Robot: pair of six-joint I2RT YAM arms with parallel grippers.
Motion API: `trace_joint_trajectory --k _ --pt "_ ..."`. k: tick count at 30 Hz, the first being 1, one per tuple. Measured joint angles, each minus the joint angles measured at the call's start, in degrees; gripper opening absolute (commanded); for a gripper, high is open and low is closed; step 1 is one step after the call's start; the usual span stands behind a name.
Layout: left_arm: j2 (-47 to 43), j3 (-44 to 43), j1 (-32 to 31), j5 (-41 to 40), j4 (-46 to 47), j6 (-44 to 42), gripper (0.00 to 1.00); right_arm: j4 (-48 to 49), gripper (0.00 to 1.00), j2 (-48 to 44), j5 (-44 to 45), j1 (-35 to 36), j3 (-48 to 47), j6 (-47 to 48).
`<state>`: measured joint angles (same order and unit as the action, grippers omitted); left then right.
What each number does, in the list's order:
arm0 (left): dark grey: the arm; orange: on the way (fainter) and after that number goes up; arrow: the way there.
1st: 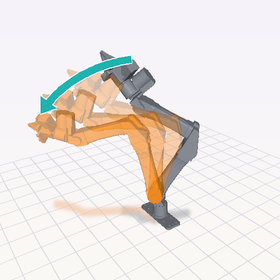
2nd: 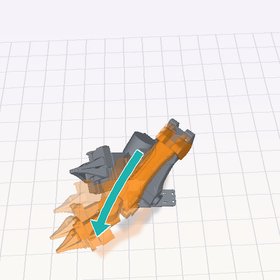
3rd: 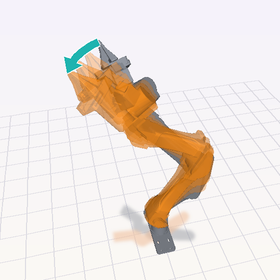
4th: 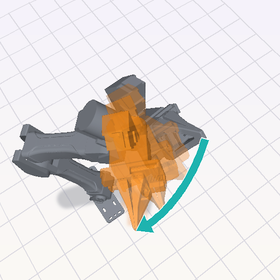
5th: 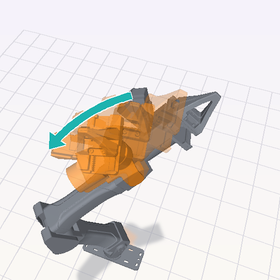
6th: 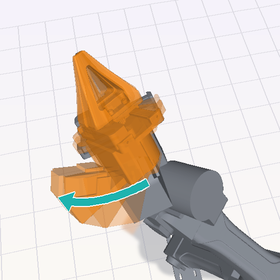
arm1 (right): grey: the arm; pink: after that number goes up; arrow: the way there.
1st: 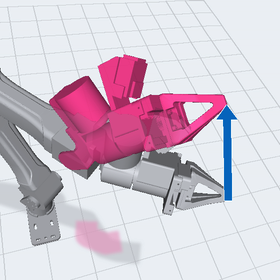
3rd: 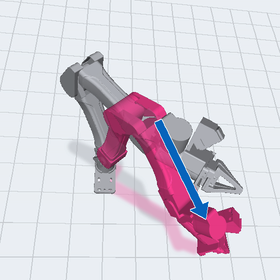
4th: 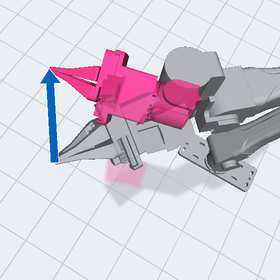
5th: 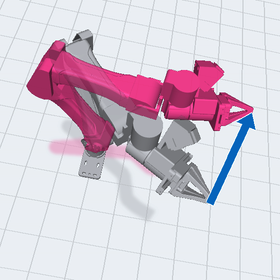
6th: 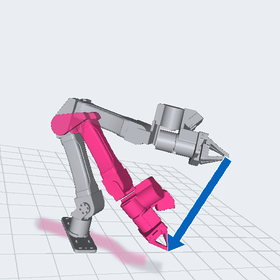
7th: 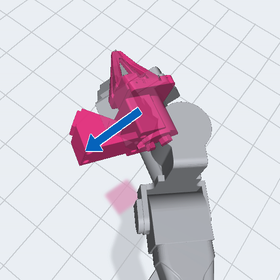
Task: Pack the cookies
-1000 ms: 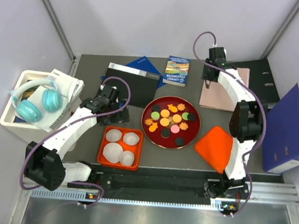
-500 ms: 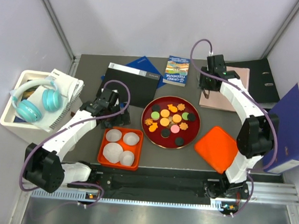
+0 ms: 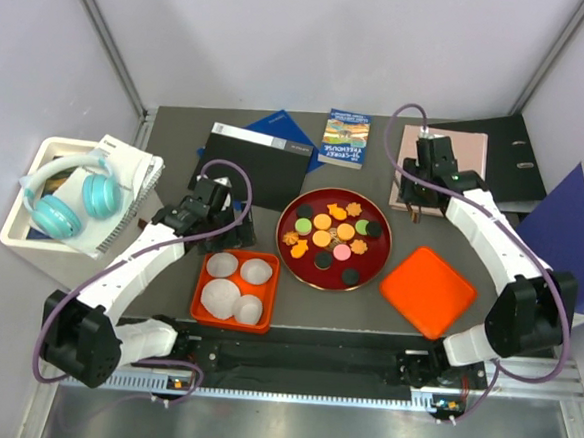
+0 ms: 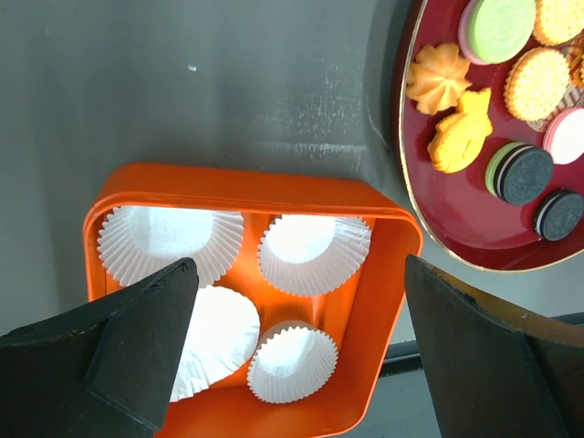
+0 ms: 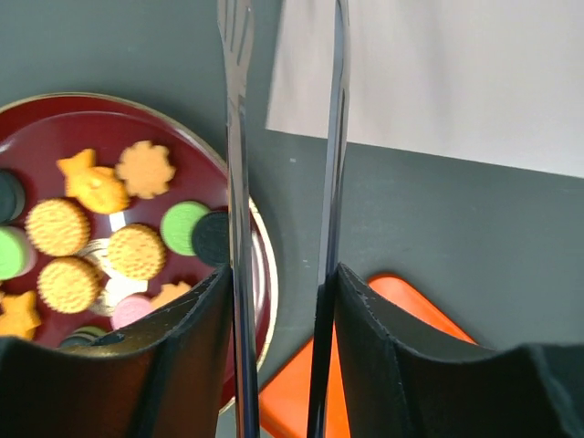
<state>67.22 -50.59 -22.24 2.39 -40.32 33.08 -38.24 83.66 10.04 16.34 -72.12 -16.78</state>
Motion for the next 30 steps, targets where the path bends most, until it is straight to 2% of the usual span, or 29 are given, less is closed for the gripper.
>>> trace_joint_trajectory --k 4,11,14,19,23,27,30 --pt "0.0 1.0 0.0 0.4 0.3 0.0 0.99 -1.1 0.47 1.8 4.3 -0.2 0.1 -0.5" --pt "0.1 1.5 0.0 1.1 0.9 0.0 0.99 -0.8 0.51 13.1 7.8 -3.7 0.0 -1.4" --pt "0.1 1.5 0.0 1.1 0.9 0.0 0.99 -1.2 0.64 18.2 8.6 -5.0 -0.8 -1.5" --pt "0.0 1.6 0.0 1.0 0.9 0.0 0.99 -1.7 0.71 23.4 9.4 -5.5 -2.3 -1.4" --pt "0.1 1.9 -0.1 1.0 0.9 0.0 0.99 -2.1 0.84 24.1 9.6 -5.5 -3.5 -1.3" --pt "0.1 1.9 -0.1 1.0 0.9 0.0 0.99 -1.8 0.85 24.8 10.3 -5.5 -4.5 -1.2" --pt "0.1 2.0 -0.1 1.0 0.9 0.0 0.99 -1.9 0.81 25.8 11.0 -5.5 -4.6 -1.0"
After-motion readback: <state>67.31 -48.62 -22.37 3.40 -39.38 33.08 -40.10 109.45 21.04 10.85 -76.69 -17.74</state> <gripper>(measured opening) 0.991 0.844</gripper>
